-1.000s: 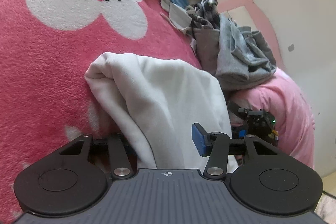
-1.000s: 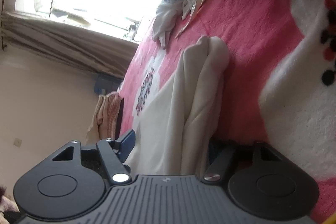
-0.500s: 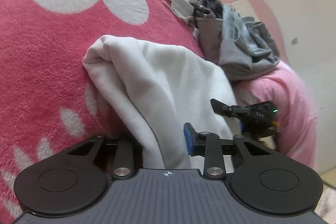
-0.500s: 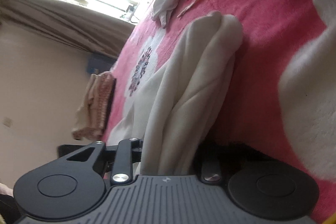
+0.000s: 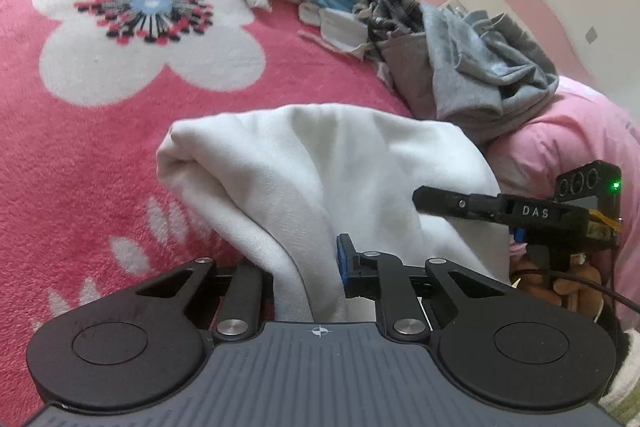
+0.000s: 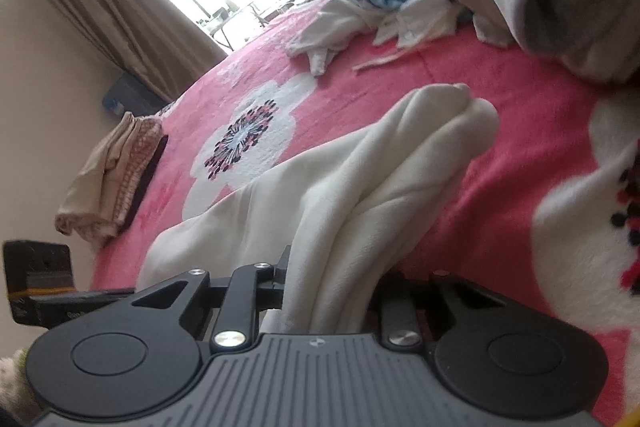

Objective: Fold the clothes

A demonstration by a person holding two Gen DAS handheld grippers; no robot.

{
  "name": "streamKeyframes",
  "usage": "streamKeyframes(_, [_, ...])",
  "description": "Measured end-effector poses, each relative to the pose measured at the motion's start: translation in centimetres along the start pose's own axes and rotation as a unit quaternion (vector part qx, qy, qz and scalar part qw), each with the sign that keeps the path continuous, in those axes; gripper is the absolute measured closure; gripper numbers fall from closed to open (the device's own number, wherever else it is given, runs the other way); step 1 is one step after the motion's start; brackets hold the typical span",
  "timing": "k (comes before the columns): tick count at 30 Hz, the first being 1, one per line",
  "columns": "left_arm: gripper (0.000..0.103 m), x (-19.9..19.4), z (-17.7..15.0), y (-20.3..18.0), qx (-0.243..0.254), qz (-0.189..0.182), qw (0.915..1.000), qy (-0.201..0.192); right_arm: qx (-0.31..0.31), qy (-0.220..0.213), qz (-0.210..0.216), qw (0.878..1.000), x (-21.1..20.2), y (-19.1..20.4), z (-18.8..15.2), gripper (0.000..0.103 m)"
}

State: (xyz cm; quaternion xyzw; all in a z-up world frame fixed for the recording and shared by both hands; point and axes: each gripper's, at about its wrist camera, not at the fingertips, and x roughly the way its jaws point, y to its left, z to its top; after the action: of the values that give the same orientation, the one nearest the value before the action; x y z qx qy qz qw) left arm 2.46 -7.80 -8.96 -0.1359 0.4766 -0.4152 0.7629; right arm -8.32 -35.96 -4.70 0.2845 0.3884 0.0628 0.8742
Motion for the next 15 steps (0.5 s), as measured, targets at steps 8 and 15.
streamKeyframes(8, [0.09,-2.4,0.1,-2.3,0.023,-0.002,0.9993,-0.031,-0.055,-0.026,-0.023,0.998,-2.0,3.8,0.0,0.079])
streamKeyframes(15, [0.09,-5.5,0.3,-3.8,0.033,-0.002,0.9972,-0.067,-0.084,-0.065,-0.018,0.994,-4.3,6.8,0.0,0.079])
